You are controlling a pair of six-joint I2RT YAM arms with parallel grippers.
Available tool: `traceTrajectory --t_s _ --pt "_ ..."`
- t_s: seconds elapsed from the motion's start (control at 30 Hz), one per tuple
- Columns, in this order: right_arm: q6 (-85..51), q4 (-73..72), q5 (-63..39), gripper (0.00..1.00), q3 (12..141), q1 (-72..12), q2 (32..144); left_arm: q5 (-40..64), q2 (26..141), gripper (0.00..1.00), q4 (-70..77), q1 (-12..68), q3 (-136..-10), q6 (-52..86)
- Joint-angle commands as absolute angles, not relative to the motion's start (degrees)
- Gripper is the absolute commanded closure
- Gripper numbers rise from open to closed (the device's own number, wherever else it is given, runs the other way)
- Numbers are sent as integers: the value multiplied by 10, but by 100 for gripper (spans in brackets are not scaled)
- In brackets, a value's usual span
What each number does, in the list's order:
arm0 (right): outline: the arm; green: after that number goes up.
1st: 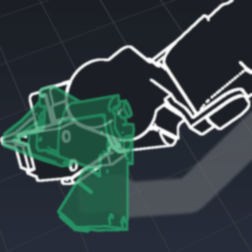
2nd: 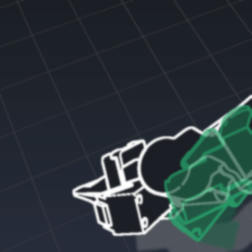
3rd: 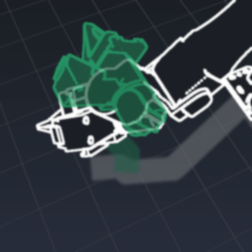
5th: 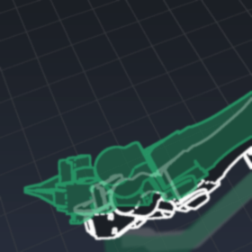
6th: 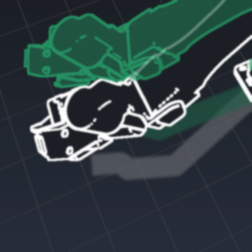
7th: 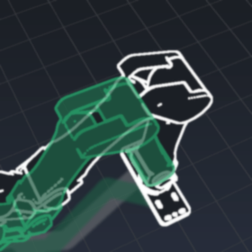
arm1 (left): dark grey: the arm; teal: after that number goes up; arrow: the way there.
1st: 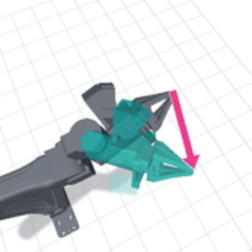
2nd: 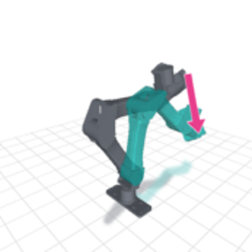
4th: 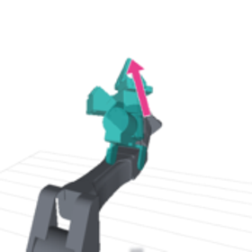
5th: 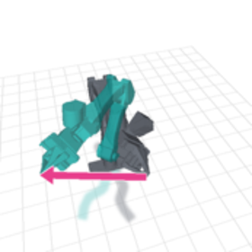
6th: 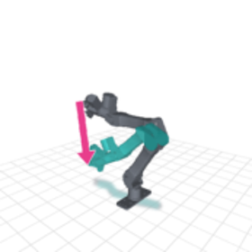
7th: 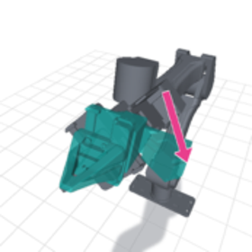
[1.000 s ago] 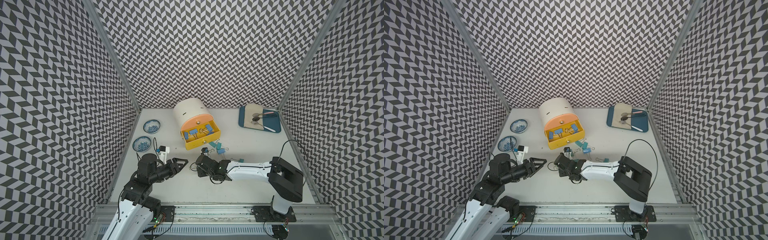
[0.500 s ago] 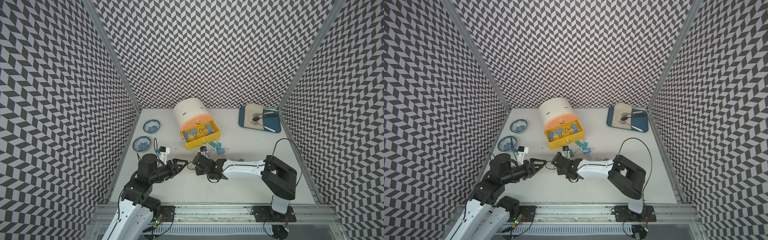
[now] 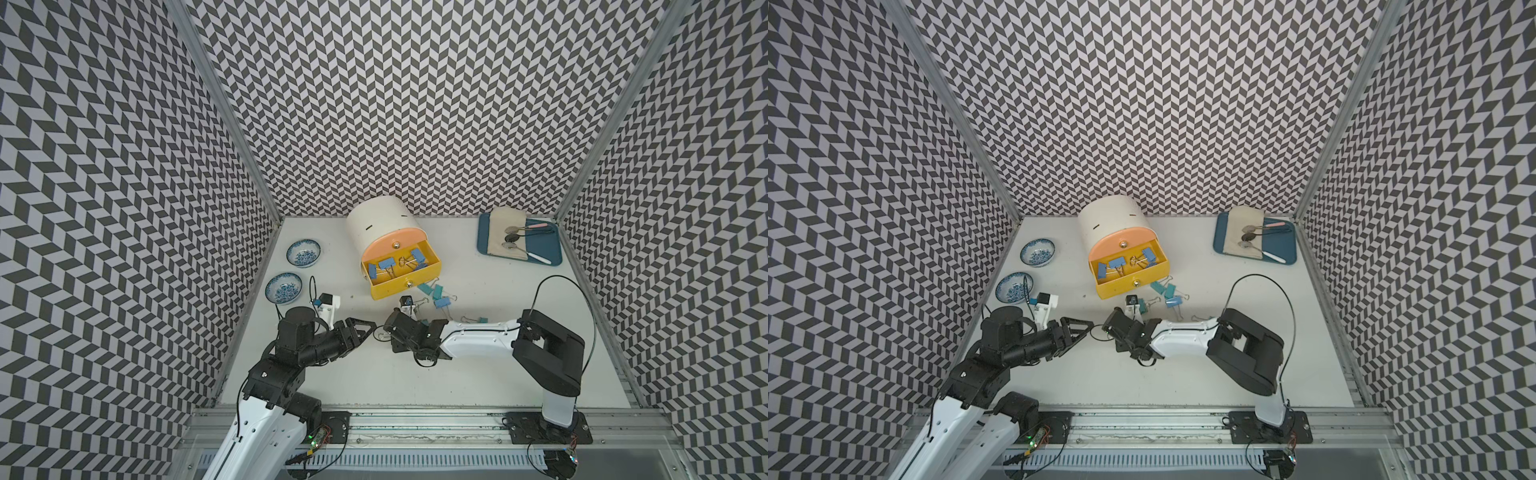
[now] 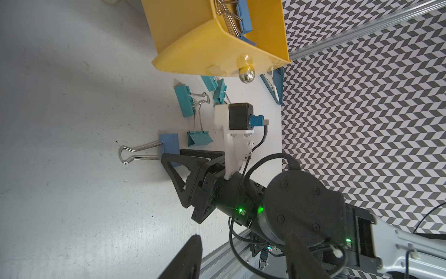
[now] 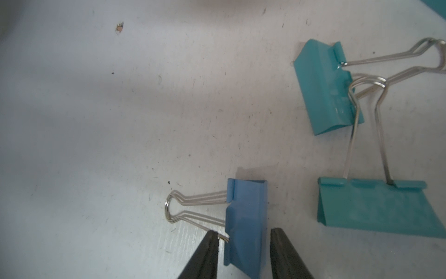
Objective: Put the binder clips in the drawer according to color
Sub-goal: Move the binder clip to the center of the board.
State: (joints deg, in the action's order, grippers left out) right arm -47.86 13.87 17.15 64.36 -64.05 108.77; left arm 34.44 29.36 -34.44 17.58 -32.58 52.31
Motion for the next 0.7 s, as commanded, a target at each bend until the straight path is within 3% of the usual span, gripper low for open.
traceTrajectory --t_s 0.0,0.67 --pt "-484 120 178 60 657 -642 1100 352 290 41 -348 173 -341 514" --pt "-505 132 176 66 679 -642 1119 348 274 41 -371 173 -352 516"
